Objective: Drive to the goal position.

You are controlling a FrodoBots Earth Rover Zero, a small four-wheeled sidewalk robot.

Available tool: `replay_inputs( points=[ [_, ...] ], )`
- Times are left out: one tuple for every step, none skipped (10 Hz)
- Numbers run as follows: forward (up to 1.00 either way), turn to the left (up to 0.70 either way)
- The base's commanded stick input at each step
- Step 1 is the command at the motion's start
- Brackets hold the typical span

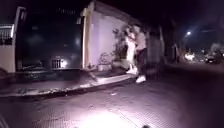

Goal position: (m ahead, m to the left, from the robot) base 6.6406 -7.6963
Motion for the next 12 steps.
replay_inputs(
  points=[
    [0.00,-0.70],
    [0.00,-0.70],
    [0.00,-0.70],
    [0.00,-0.70],
    [0.00,-0.70],
    [0.00,-0.70],
    [0.05,-0.68],
    [0.42,-0.49],
    [0.70,-0.35],
    [0.70,-0.35],
    [0.70,-0.35],
    [0.70,-0.35]
  ],
)
